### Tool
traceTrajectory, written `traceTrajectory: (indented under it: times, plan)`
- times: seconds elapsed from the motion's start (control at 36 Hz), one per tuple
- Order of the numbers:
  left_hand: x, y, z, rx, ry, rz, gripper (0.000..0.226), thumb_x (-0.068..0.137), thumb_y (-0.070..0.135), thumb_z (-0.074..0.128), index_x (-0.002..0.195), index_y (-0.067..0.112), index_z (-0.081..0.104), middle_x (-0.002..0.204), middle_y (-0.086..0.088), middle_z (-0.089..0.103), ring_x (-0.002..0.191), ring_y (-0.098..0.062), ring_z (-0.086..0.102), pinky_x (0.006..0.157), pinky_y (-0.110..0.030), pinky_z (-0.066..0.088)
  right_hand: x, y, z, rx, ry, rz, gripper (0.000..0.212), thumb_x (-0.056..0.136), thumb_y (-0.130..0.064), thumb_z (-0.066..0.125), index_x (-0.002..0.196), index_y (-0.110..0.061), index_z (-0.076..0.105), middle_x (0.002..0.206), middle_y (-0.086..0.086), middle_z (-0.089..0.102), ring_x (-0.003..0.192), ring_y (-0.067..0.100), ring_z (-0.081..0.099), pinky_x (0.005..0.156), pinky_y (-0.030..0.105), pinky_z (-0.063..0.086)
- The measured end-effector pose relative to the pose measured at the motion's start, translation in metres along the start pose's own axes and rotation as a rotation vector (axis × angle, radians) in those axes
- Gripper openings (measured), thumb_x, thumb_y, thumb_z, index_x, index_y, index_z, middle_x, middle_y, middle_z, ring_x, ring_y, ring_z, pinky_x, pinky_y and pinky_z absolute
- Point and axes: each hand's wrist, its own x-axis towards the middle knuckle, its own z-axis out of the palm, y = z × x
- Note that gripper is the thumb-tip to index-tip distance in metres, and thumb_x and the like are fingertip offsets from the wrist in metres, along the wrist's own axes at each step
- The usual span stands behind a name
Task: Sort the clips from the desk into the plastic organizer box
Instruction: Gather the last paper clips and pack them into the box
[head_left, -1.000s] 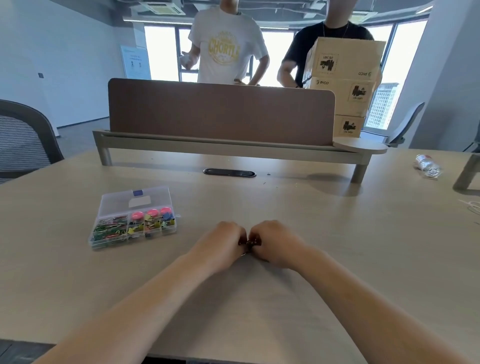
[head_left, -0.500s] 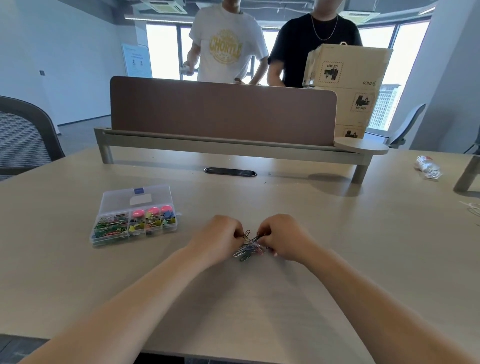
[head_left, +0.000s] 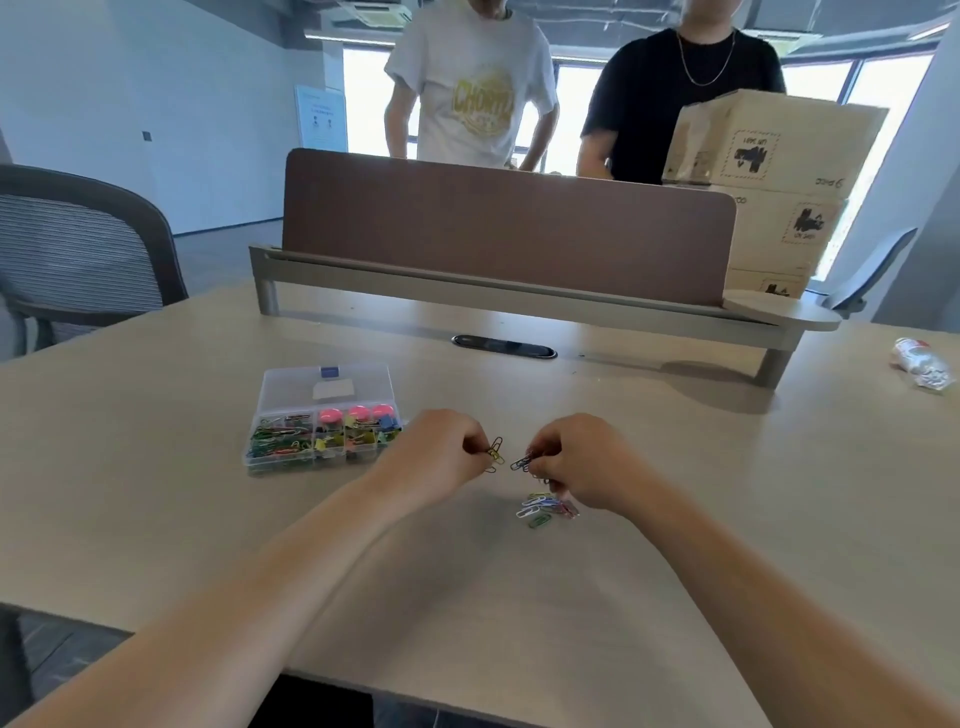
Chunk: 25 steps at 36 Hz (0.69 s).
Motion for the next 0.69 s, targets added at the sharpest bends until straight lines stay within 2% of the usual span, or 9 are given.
traceTrajectory:
  times: [0.06,0.17,0.22,0.31,0.42,0.5,0.61,0.69]
  plan:
    - [-0.004,-0.007,-0.01,-0.009,0.012,-0.023,0.012,0.088,0.025,0.064,0.088,0.015,0.071,0.068,0.012,0.059,0.056,0.001,0.053,0.052,-0.017,0.037,0.004,-0.01,0.002,0.022,-0.002,-0.012,0.006,0.086,-0.017,0.065,0.087,-0.017,0.071,0.066,0.001,0.07,0.059,0.016,0.067,0.062,0.025,0.05]
    - [-0.011,-0.024,-0.032,-0.021,0.035,-0.073,0.012,0.088,0.027,0.064,0.087,0.018,0.071,0.071,0.011,0.063,0.061,-0.004,0.059,0.059,-0.023,0.048,0.017,-0.037,0.01,0.046,-0.017,-0.053,0.006,0.087,-0.017,0.065,0.085,-0.018,0.071,0.068,0.003,0.072,0.059,0.017,0.068,0.062,0.025,0.051]
    - [-0.015,-0.034,-0.044,-0.016,0.06,-0.099,0.011,0.088,0.028,0.064,0.084,0.019,0.07,0.07,0.01,0.062,0.06,-0.004,0.058,0.057,-0.024,0.045,0.025,-0.051,0.016,0.08,-0.025,-0.071,0.006,0.086,-0.016,0.065,0.084,-0.017,0.07,0.069,0.005,0.072,0.057,0.018,0.068,0.059,0.026,0.051]
    - [-0.02,-0.052,-0.061,0.009,0.106,-0.15,0.014,0.087,0.028,0.065,0.078,0.018,0.069,0.064,0.007,0.061,0.053,-0.004,0.053,0.051,-0.023,0.038,0.038,-0.074,0.024,0.087,-0.046,-0.111,0.006,0.087,-0.016,0.065,0.085,-0.016,0.07,0.067,0.004,0.071,0.052,0.013,0.064,0.05,0.02,0.044]
    - [-0.023,-0.078,-0.083,0.054,0.142,-0.224,0.014,0.086,0.029,0.065,0.079,0.018,0.071,0.069,0.006,0.065,0.059,-0.006,0.057,0.059,-0.028,0.045,0.056,-0.106,0.034,0.077,-0.072,-0.174,0.006,0.09,-0.018,0.064,0.086,-0.018,0.068,0.066,-0.001,0.069,0.05,0.007,0.061,0.046,0.016,0.038]
    - [-0.023,-0.099,-0.099,0.109,0.177,-0.241,0.011,0.083,0.03,0.068,0.077,0.023,0.071,0.07,0.011,0.064,0.066,-0.004,0.058,0.057,-0.026,0.04,0.073,-0.129,0.044,0.083,-0.075,-0.211,0.004,0.089,-0.019,0.067,0.088,-0.018,0.07,0.069,-0.002,0.069,0.055,0.008,0.065,0.051,0.018,0.045]
    - [-0.021,-0.126,-0.117,0.155,0.204,-0.245,0.008,0.084,0.029,0.068,0.078,0.025,0.07,0.074,0.012,0.061,0.071,-0.008,0.056,0.058,-0.023,0.034,0.098,-0.154,0.057,0.1,-0.087,-0.242,0.008,0.088,-0.018,0.069,0.094,-0.015,0.073,0.076,0.004,0.073,0.066,0.02,0.071,0.068,0.034,0.06]
    - [-0.016,-0.143,-0.127,0.184,0.209,-0.262,0.008,0.086,0.029,0.067,0.085,0.022,0.071,0.081,0.009,0.063,0.072,-0.006,0.055,0.058,-0.02,0.035,0.114,-0.17,0.065,0.108,-0.094,-0.271,0.008,0.088,-0.016,0.068,0.094,-0.014,0.074,0.074,0.006,0.072,0.061,0.021,0.069,0.057,0.029,0.057]
